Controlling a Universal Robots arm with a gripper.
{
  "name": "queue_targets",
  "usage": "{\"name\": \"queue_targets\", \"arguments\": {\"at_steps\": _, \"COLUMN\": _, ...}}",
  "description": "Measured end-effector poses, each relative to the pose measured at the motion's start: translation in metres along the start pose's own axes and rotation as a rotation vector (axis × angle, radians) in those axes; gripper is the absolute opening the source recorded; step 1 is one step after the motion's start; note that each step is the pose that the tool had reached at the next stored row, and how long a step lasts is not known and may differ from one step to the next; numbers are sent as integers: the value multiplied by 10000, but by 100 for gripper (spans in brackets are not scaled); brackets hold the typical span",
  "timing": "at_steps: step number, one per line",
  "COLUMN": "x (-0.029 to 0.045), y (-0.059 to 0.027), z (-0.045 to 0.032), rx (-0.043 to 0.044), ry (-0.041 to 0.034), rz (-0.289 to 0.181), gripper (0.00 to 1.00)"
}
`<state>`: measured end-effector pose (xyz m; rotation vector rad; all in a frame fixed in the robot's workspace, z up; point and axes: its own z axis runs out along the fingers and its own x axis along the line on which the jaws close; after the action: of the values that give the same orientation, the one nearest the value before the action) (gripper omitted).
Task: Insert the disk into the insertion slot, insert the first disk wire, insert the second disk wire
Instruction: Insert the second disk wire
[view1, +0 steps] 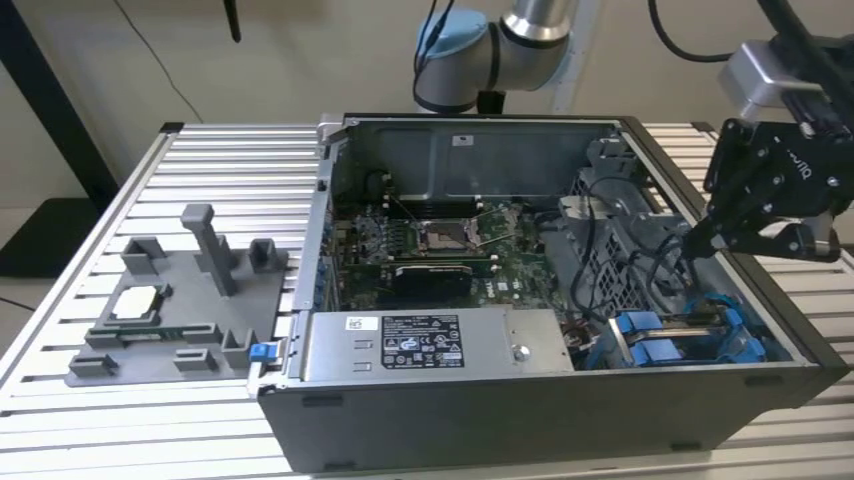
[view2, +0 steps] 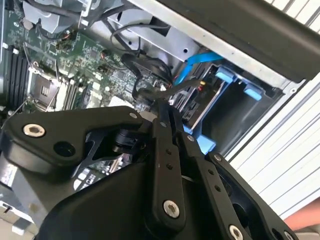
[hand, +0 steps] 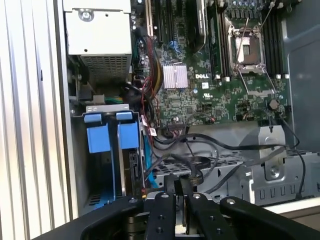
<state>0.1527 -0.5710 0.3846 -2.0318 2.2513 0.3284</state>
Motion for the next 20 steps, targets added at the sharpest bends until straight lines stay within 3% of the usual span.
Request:
{"name": "queue_targets", "arguments": {"at_steps": 5, "x": 31, "y": 189, "z": 16, "rx": 27, "ry": -3, "rz": -8, "gripper": 0}}
{"name": "queue_targets", "arguments": {"at_steps": 16, "x": 187, "y": 184, "z": 11, "rx": 10, "ry": 32, "rz": -105, "gripper": 0}}
{"name": "queue_targets", "arguments": {"at_steps": 20, "x": 189, "y": 184, "z": 12, "rx": 9, "ry": 32, "rz": -115, "gripper": 0}}
